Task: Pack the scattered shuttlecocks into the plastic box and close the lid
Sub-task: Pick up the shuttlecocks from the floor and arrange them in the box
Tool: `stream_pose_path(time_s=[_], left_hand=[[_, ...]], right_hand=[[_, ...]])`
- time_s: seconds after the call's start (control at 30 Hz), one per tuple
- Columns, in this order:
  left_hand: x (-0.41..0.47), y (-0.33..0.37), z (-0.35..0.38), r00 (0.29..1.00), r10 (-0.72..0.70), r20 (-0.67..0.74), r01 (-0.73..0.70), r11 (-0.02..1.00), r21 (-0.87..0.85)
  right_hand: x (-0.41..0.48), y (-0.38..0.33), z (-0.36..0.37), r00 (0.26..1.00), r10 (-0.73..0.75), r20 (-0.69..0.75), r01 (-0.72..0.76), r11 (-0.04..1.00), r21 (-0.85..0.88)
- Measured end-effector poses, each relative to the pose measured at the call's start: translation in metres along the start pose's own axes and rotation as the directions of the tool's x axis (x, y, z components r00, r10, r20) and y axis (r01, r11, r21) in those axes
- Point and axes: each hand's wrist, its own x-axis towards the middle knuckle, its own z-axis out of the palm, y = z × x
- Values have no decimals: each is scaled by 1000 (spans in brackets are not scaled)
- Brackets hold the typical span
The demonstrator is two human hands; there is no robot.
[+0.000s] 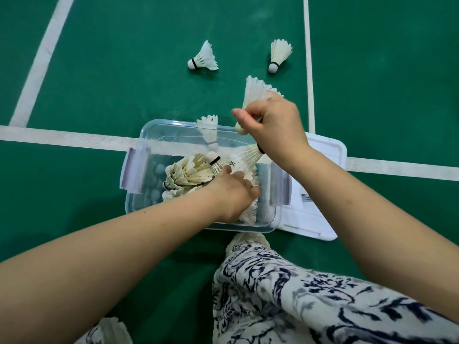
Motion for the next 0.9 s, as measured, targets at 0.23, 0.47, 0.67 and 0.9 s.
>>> stream_pose_path(time_s=[0.23, 0.47, 0.67, 0.9], left_hand=[[-7, -9, -2, 999, -46, -13, 41, 960, -279], [-8, -47, -18, 870, -417, -264, 186, 773, -607], [18, -41, -10, 808, -514, -288, 319, 793, -520], [27, -32, 2, 844, -505, -180, 372, 794, -480]], right_hand=[[1, 4, 3, 1000, 0, -1, 0, 1000, -11], [4, 5, 1, 999, 11, -36, -11, 1000, -1], [5, 7, 1, 997, 44, -61, -43, 999, 25], [1, 13, 6, 995, 62, -79, -60, 997, 38]])
